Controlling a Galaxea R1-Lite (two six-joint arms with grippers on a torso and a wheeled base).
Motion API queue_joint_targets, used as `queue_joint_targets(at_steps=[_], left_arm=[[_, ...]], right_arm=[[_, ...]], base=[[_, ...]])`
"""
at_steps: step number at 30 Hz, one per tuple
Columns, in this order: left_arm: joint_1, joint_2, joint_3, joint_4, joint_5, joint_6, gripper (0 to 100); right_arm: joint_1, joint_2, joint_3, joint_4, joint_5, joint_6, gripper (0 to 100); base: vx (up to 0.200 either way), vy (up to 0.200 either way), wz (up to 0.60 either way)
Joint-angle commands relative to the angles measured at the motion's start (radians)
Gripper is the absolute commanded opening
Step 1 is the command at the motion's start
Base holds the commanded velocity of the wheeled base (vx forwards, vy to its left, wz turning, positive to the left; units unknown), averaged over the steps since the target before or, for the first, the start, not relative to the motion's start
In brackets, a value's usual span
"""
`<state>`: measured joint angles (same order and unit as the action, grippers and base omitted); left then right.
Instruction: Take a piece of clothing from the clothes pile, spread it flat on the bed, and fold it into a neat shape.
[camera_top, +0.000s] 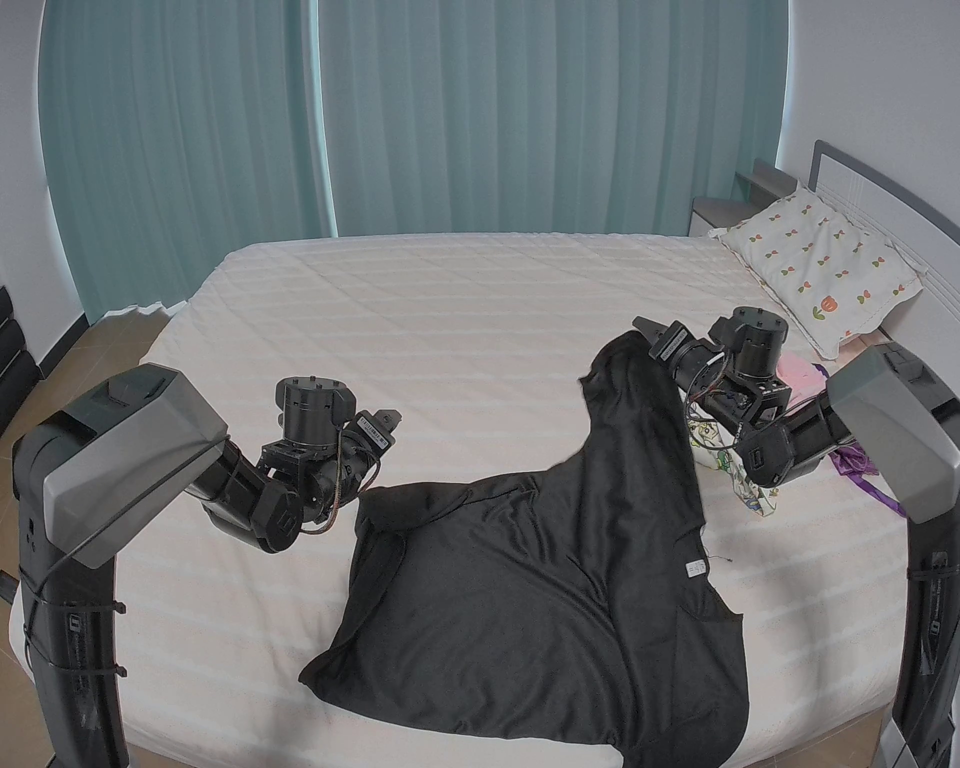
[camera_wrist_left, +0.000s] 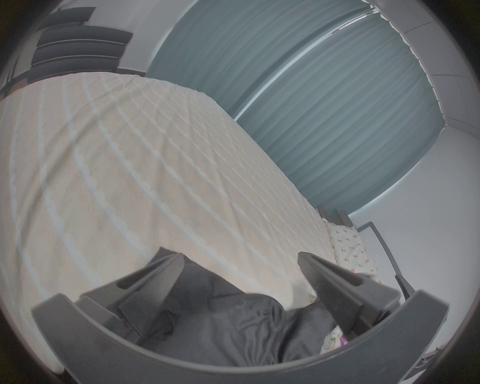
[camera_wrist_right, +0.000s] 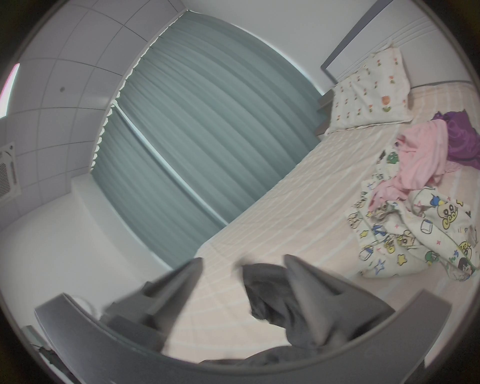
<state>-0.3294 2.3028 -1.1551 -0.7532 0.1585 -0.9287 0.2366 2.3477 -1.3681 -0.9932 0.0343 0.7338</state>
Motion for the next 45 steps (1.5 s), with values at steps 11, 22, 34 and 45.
queue_joint_targets(at_steps=[11, 22, 34, 45], left_arm=[[0.056, -0.022, 0.06, -0.017, 0.075, -0.007, 100], [0.053, -0.261, 0.509, -0.137, -0.122, -0.016, 100], [0.039, -0.299, 0.868, -0.43, -0.14, -0.096, 100], [0.033, -0.255, 0.913, -0.448, -0.195, -0.14, 100]], right_arm=[[-0.049, 0.174, -0.089, 0.188, -0.214, -0.039, 100], [-0.072, 0.019, 0.437, -0.041, -0.085, -0.03, 100], [-0.091, -0.018, 0.948, -0.469, -0.083, 0.022, 100], [-0.106, 0.042, 1.017, -0.55, -0.057, 0.159, 100]], base=[[0.0, 0.0, 0.0], [0.0, 0.0, 0.0], [0.0, 0.0, 0.0], [-0.073, 0.0, 0.0]])
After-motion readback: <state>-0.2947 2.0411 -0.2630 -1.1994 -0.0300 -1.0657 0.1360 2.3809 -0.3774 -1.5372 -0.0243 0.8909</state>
